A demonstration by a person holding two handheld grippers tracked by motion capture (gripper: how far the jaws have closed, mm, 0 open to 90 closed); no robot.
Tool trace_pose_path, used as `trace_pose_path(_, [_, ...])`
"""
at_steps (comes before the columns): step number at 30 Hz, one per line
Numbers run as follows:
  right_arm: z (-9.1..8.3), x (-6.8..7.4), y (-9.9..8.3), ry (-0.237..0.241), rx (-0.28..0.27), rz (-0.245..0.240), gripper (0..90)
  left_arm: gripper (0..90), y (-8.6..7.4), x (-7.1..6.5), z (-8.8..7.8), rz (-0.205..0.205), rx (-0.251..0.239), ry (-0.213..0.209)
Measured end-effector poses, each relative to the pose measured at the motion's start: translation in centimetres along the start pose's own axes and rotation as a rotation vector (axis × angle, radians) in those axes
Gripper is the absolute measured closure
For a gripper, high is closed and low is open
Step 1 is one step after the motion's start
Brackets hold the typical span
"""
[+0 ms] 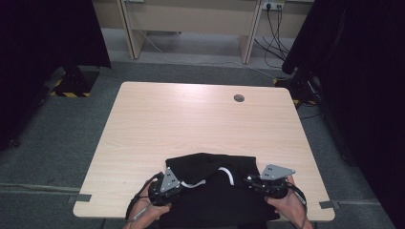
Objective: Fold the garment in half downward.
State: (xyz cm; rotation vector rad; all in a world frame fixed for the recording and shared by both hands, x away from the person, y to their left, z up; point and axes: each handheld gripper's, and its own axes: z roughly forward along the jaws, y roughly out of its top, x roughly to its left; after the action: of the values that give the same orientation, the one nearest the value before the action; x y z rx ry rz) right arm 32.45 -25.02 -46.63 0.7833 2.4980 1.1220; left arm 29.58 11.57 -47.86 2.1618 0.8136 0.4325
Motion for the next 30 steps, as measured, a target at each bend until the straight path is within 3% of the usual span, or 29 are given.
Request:
trace_pose_path(7, [0.8,-1.3,0.4,-0.030,0.012,0.006,79.4,78.0,1.3,2.3,1.8,-0.017,-0.002,0.032])
trace_pose_path(14, [2.4,-4.1,1.7,-0.068,0.012,0.032,79.6,79.5,3.4,5.1,4.3,-0.023,-0.001,0.075])
trace_pose_path(18, [2.9,-5.2,2.6,-0.084,0.012,0.031,79.8,82.7,4.2,6.1,4.8,-0.022,-0.022,0.102])
trace_pose_path(21, [2.3,-5.7,3.3,-0.095,-0.015,0.023,80.0,84.0,5.0,6.3,4.0,-0.012,-0.047,0.113])
trace_pose_path(26, [0.0,-5.6,4.7,-0.111,-0.078,-0.017,80.3,84.2,6.7,6.4,1.1,0.012,-0.122,0.125])
trace_pose_path(30, [-2.0,-4.7,5.3,-0.118,-0.135,-0.050,80.3,84.1,6.4,5.5,-1.2,0.033,-0.170,0.114])
